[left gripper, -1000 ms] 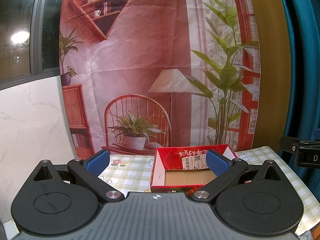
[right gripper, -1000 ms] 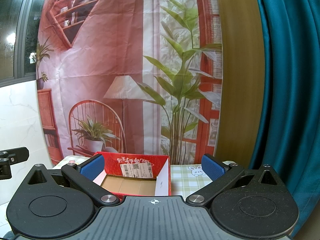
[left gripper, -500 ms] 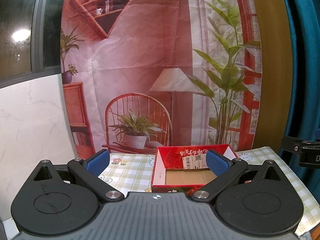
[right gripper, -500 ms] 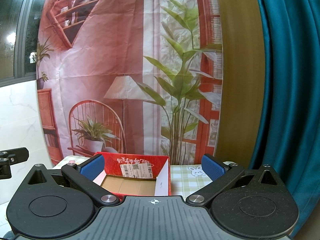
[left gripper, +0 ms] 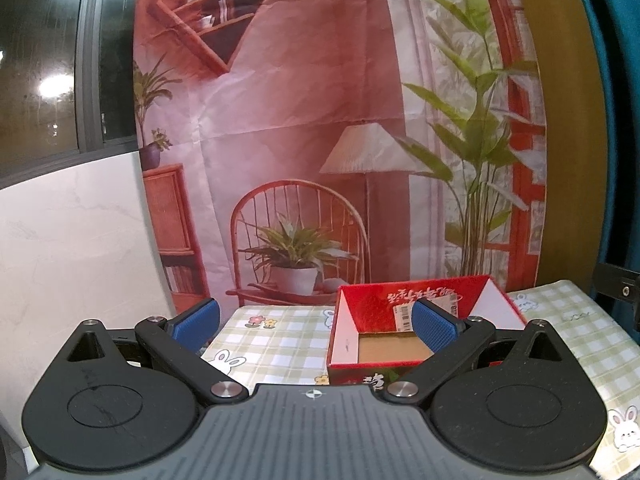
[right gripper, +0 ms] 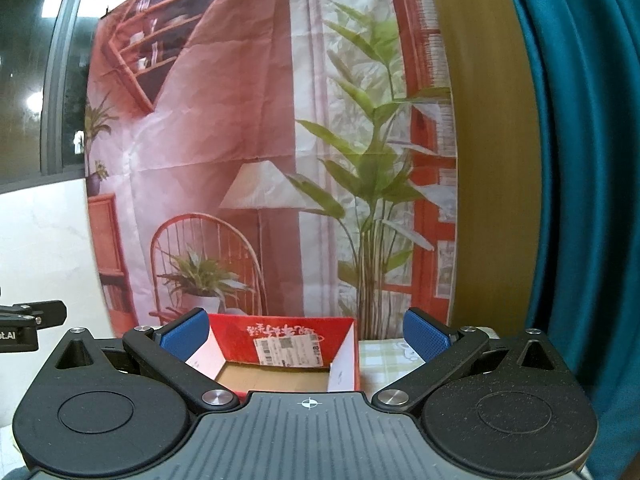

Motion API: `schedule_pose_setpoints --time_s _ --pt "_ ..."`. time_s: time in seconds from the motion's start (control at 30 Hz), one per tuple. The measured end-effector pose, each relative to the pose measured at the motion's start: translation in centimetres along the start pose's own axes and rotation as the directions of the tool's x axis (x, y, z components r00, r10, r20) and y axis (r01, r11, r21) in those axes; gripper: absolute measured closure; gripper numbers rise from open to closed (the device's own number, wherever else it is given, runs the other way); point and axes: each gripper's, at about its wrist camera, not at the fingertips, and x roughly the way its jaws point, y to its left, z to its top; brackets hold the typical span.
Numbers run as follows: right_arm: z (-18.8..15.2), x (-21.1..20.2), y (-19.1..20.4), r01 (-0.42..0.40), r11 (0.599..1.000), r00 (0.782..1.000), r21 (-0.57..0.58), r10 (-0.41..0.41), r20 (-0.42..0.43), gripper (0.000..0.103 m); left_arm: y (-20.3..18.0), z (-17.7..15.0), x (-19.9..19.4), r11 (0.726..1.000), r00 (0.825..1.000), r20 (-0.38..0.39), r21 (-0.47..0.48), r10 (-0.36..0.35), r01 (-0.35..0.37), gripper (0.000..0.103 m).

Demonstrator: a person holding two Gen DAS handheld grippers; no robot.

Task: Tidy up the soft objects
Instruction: 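Move both grippers down to the blue bag in the pile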

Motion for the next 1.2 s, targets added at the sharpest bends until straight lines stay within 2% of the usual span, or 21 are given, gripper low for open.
schedule_pose_setpoints --time_s 0.13,0.2,0.33,0.43,0.53,0.73,0.87,1.03,1.2 --pt "-1.6 1.4 -0.2 0.007 1.0 0.999 0.005 -0.006 -0.036 0.0 -0.1 -1.2 1.5 0.999 0.999 -0.032 -0.022 -0.036 0.035 0.0" --pt "-2.5 2.2 -0.3 0.003 1.0 0.998 0.014 -0.002 -0.067 0.0 -0.4 -1.9 2.3 0.999 0.998 -0.049 -0.013 -0.032 0.031 0.0" --pt "-4.6 3.8 -1.1 -0.076 0.994 0.983 0.077 0.088 -0.164 0.0 -1.2 -3.1 4.3 0.999 0.994 -0.102 0.042 -0.029 0.033 0.001" --pt "-6.1 5.1 -1.1 -0.049 0.996 0.973 0.068 0.063 -0.222 0.0 -1.4 -4.3 5.7 0.996 0.987 -0.15 0.058 -0.061 0.071 0.001" --pt "-7.4 5.8 -0.8 -0.048 0.998 0.967 0.04 0.057 -0.25 0.0 -1.1 -5.3 7.2 0.993 0.974 -0.195 0.021 -0.112 0.118 0.001" --pt "-9.6 7.0 -0.6 -0.077 0.996 0.944 0.044 0.087 -0.318 0.001 -1.2 -7.3 9.2 0.983 0.95 -0.252 -0.038 -0.183 0.179 0.016" --pt "-11.0 8.1 -0.5 -0.112 0.993 0.921 0.039 0.118 -0.372 0.01 -1.7 -8.5 9.8 0.963 0.922 -0.279 -0.076 -0.269 0.258 0.025" --pt "-12.4 8.8 0.1 -0.162 0.986 0.885 0.05 0.168 -0.435 0.032 -2.0 -10.3 11.3 0.925 0.867 -0.323 -0.156 -0.38 0.347 0.03" --pt "-13.2 9.2 0.1 -0.181 0.982 0.865 0.06 0.188 -0.465 0.033 -1.9 -11.7 12.4 0.906 0.827 -0.374 -0.221 -0.42 0.361 0.032"
